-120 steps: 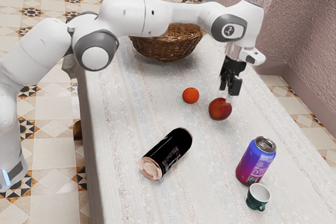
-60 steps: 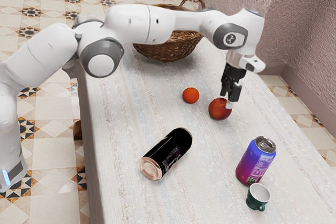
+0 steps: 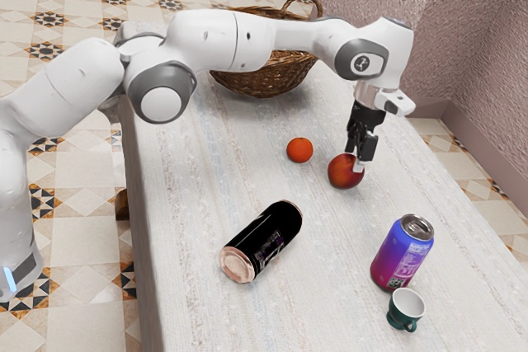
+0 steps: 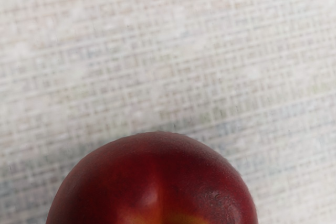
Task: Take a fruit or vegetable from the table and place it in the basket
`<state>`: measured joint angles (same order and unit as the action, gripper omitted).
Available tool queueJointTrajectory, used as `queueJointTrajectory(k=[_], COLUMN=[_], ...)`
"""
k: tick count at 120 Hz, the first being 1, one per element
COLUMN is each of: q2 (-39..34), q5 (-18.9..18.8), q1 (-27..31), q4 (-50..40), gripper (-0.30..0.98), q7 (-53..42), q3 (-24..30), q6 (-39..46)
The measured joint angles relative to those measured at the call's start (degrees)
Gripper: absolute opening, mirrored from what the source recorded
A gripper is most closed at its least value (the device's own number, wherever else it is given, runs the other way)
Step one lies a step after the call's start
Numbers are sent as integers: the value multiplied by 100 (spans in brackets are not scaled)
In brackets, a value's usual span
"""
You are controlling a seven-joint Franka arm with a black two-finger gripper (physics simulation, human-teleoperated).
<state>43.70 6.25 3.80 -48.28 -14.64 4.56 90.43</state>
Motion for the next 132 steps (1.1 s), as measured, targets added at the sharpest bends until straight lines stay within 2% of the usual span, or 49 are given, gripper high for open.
queueJointTrajectory(k=[62, 89, 100, 122, 132], q2=[248, 306, 312, 241, -56], q5=[110, 77, -11, -376, -598], q1=[62, 144, 224, 254, 237], q4=[-33, 2, 142, 364, 378], gripper=[68, 29, -3, -6, -6], q7=[-65, -75, -83, -131, -153], q3=[67, 149, 171, 179, 140], q6=[4, 26, 50, 84, 86])
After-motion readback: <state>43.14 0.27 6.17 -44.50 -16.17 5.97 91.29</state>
